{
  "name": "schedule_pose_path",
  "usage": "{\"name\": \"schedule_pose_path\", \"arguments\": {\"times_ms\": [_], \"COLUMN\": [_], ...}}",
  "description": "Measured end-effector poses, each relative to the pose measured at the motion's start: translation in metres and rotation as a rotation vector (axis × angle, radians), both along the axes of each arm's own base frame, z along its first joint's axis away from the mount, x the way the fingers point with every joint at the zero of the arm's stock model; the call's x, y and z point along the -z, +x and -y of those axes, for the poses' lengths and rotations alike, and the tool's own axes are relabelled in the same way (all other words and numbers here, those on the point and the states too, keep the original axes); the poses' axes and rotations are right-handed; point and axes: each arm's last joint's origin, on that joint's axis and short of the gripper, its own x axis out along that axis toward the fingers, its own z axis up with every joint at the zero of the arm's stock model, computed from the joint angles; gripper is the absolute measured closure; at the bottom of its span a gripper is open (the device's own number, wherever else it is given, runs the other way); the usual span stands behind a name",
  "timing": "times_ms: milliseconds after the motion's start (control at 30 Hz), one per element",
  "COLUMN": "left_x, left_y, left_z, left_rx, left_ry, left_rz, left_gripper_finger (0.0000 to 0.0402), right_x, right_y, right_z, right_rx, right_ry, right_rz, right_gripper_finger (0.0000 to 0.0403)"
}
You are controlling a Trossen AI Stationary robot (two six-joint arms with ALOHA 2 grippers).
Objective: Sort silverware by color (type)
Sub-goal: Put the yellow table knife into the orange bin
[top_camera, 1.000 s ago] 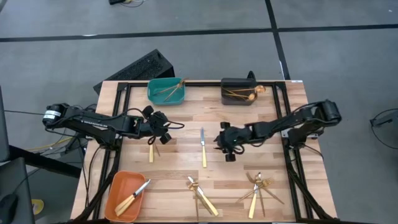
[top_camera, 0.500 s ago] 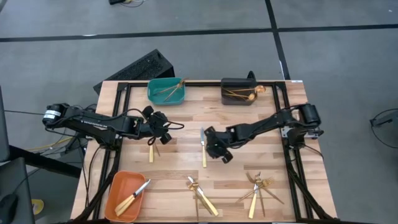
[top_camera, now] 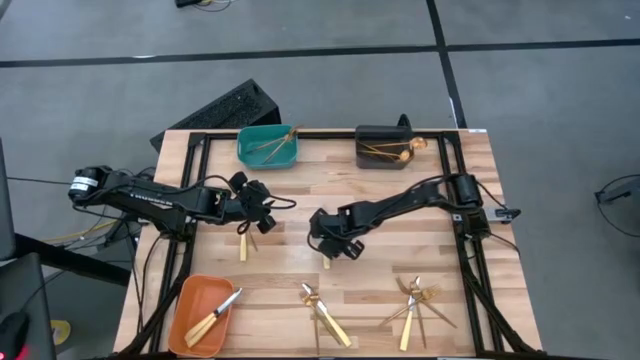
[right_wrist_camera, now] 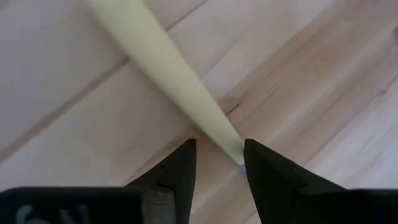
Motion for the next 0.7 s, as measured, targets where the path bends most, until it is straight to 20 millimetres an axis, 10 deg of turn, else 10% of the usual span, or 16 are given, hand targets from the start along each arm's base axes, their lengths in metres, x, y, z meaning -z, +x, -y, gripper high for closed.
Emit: {"name": "schedule_pose_path", "arguments": {"times_ms": [700], "left_x": [0.000], "left_y": [0.002], "left_z": [0.003], "left_rx": [-0.016], "left_ry": [-0.014], "left_rz": [0.033], "left_gripper_finger": [0.0248], "right_x": [0.000], "right_y": [-0.005], "right_z": [0.039], "right_rx": [0.574], "right_ry": [0.253], "right_rz": [-0.053], "right_gripper_finger": [0.0273]}}
